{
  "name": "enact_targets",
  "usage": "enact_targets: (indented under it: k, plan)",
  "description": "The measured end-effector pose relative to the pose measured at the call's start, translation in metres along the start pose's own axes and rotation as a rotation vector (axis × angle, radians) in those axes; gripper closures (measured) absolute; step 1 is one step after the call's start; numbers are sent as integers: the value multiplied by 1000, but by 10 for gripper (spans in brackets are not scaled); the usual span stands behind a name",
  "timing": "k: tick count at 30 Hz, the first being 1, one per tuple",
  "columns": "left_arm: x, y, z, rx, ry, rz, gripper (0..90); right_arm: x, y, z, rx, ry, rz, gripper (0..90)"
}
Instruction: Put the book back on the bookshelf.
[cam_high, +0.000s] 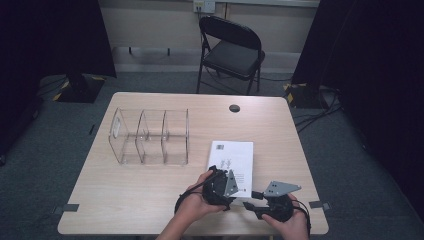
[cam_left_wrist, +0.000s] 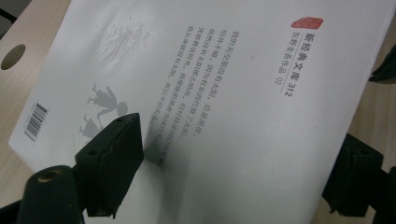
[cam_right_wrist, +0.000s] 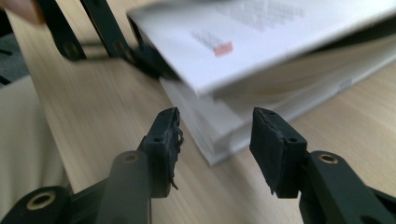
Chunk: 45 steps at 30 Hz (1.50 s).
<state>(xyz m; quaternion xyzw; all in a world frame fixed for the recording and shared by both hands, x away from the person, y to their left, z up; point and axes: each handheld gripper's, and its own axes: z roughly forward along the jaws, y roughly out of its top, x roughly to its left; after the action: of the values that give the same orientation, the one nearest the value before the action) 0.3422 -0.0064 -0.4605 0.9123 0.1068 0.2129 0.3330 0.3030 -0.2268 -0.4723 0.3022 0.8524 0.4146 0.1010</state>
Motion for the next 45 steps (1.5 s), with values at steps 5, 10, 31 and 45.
enact_targets:
  k: [5,10,31,45]
  plan:
    - [2,2,-1,13,-7,3,185,-7,-3,1,6,-13,14,540]
    - [3,3,-2,19,-22,3,185,-12,-1,7,-4,-37,19,578]
    - [3,-3,0,-43,-12,-22,102,-6,8,5,-74,-38,31,610]
    - [4,-2,8,-22,26,-32,40,-6,8,5,-67,-37,40,608]
